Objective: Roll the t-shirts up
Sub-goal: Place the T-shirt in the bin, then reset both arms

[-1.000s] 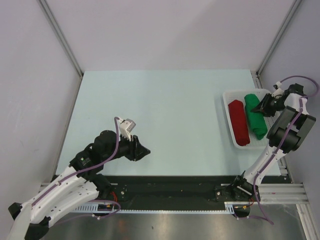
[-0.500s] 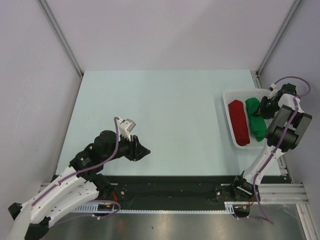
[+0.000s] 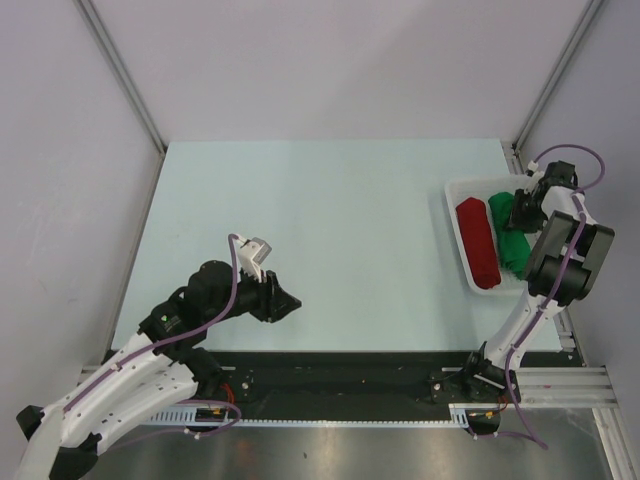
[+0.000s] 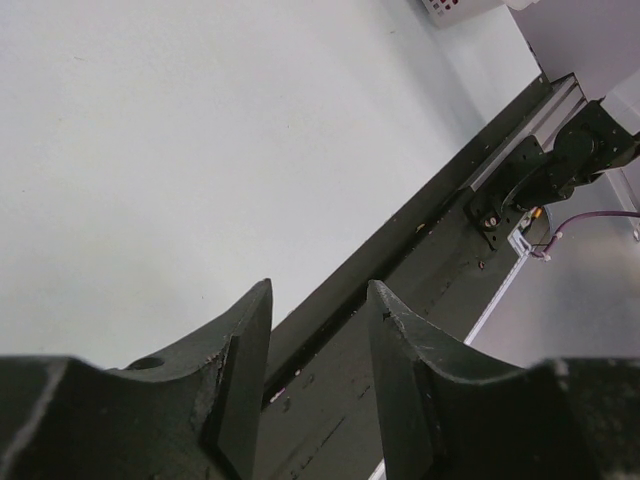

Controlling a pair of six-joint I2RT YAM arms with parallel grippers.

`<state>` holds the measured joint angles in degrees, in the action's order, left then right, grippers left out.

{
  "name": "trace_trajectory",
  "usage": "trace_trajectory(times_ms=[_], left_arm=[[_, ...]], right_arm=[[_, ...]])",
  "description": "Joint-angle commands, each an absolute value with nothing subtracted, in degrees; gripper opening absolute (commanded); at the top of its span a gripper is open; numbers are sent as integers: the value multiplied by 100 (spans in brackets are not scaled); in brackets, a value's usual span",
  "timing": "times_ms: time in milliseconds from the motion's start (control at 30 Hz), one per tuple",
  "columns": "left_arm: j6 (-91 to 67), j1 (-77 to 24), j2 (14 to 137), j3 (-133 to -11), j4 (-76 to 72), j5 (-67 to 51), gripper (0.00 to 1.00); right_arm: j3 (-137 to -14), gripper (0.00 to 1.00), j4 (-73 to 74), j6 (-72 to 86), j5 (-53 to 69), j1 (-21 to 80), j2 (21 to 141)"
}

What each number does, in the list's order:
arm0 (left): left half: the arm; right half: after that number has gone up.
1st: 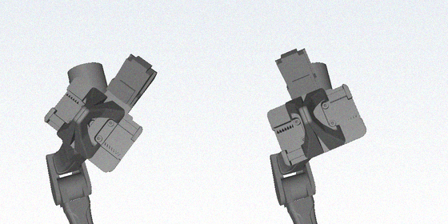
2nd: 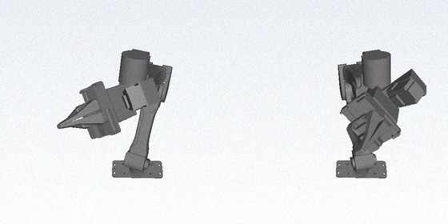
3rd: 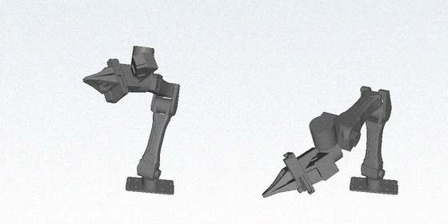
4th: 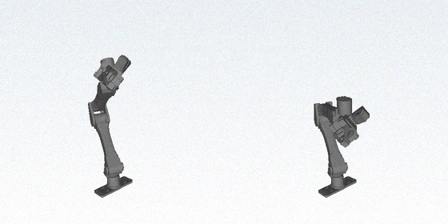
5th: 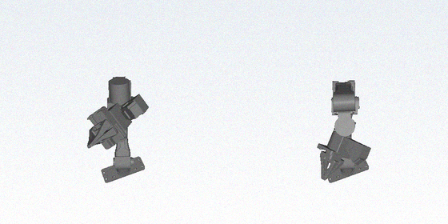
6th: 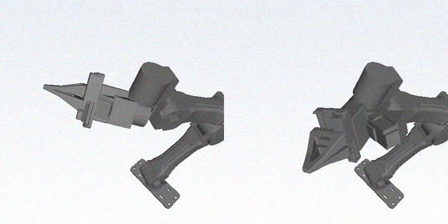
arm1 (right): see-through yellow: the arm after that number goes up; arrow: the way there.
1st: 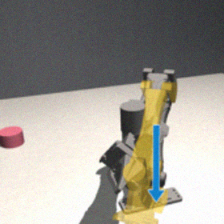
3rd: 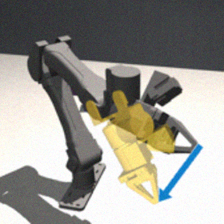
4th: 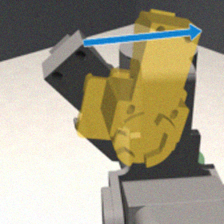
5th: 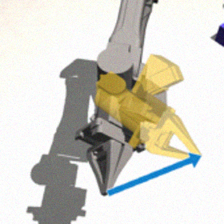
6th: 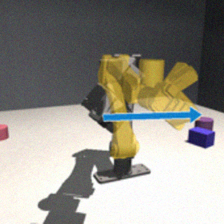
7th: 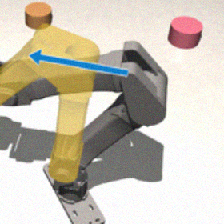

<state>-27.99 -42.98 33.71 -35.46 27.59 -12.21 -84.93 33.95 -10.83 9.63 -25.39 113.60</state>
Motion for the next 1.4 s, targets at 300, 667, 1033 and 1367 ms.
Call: trace_trajectory(times_ms=[300, 667, 1033, 1367], left_arm=[[-2751, -4263, 3217, -3560, 2663, -1266, 53], [-2742, -4263, 3155, -3551, 2663, -1248, 55], [-2760, -4245, 3146, -3586, 2689, -1178, 58], [-2830, -4228, 3331, -3709, 2865, -871, 65]], right_arm=[[-8481, 44, 3401, -1178, 599, -2452, 10767], [-8508, 64, 3551, -1055, 405, -2373, 10635], [-9008, 100, 3498, -291, -165, -2005, 10108], [-9563, 100, 3270, 1148, -1248, 402, 9194]])
